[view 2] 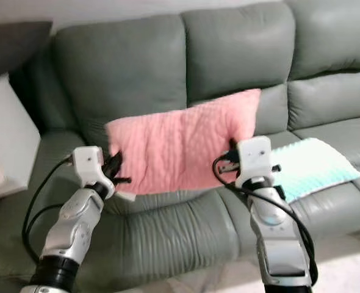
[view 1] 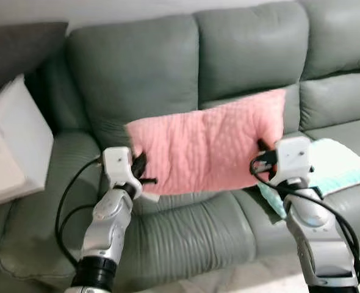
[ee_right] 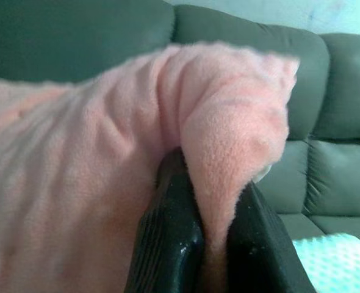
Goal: Move the pillow to the sofa
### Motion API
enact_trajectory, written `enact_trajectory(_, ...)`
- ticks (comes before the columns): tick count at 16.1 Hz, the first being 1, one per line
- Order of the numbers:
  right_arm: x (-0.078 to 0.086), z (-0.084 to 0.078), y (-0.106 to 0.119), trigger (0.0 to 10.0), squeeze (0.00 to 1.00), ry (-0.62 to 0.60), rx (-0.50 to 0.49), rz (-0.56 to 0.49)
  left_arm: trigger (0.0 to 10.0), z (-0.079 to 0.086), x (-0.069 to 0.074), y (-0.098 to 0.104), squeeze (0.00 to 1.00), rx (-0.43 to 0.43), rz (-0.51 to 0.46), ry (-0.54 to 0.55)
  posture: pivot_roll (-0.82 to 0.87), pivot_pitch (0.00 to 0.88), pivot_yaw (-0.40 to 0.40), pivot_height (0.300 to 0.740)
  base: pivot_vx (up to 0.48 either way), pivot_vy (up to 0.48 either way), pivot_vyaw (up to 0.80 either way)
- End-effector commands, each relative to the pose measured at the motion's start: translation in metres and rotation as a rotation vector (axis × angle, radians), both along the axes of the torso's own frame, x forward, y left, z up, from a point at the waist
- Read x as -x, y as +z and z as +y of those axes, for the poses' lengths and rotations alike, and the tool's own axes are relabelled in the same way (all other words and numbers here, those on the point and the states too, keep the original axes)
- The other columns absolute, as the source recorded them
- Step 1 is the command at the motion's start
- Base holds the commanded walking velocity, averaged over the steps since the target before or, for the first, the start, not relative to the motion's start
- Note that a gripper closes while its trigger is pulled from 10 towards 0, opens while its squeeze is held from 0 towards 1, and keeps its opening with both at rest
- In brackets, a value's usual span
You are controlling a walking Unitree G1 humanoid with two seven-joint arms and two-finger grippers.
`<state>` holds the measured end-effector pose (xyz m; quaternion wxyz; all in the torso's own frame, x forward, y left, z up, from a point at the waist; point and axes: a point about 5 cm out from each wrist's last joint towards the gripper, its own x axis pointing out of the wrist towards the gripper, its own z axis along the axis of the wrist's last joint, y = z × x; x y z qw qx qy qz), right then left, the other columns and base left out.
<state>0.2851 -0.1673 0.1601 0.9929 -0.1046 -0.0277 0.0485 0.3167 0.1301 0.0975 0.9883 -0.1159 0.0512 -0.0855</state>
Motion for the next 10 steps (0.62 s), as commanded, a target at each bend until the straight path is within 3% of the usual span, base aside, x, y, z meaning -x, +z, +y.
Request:
enact_trajectory(1,0.0005,0.0118,0.0091,10.0,0.00,0.047,-0.013,-0.045,10.0,0.0155,-0.0018,0.0037,0.00,-0.028,-0.019,0.055,-0.10,0.000,0.039,0.740,0.000,0.000,0.00)
enact_trajectory(5,0.0017,0.0130,0.0098,10.0,0.00,0.065,-0.010,-0.049,10.0,0.0169,-0.0022,0.0034,0.00,-0.037,-0.018,0.067,-0.10,0.000,0.038,0.740,0.000,0.000,0.00)
enact_trajectory(10,0.0021,0.0158,0.0104,10.0,0.00,0.088,-0.028,-0.052,10.0,0.0176,-0.0019,0.0014,0.00,-0.048,-0.008,0.069,-0.10,0.000,0.037,0.740,0.000,0.000,0.58)
